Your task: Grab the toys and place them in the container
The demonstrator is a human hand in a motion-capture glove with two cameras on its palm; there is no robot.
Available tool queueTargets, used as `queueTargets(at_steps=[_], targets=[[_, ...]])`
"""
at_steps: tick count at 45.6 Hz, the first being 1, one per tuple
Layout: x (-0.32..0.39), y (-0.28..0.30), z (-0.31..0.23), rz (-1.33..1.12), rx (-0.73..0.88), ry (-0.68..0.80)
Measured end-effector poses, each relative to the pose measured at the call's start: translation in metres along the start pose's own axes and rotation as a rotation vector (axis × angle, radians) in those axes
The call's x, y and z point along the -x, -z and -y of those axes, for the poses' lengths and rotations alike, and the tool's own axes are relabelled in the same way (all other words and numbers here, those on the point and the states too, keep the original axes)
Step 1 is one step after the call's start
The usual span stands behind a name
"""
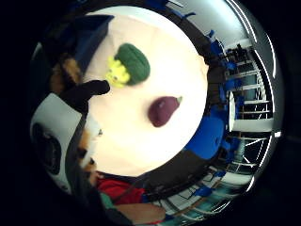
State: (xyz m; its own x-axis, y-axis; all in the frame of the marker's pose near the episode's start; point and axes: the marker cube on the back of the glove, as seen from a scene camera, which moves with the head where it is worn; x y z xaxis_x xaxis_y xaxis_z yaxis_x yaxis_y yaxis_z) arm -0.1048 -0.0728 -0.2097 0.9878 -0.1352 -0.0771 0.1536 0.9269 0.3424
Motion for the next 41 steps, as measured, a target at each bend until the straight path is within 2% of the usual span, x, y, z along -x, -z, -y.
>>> queueTargets(at_steps=[5, 9, 13, 17, 20, 27, 33, 41], targets=[[0.033, -0.009, 0.045, -0.021, -0.004, 0.132], [0.058, -0.019, 0.087, -0.009, -0.039, 0.046], [0.075, -0.029, 0.110, -0.019, -0.104, 0.103], [0.088, -0.039, 0.121, 0.078, -0.137, 0.087], [0.088, -0.048, 0.124, 0.093, -0.113, 0.068], [0.065, -0.068, 0.115, 0.122, 0.093, 0.088], [0.026, -0.063, 0.099, 0.146, 0.100, 0.096], [-0.070, -0.065, 0.063, 0.030, 0.094, 0.005]])
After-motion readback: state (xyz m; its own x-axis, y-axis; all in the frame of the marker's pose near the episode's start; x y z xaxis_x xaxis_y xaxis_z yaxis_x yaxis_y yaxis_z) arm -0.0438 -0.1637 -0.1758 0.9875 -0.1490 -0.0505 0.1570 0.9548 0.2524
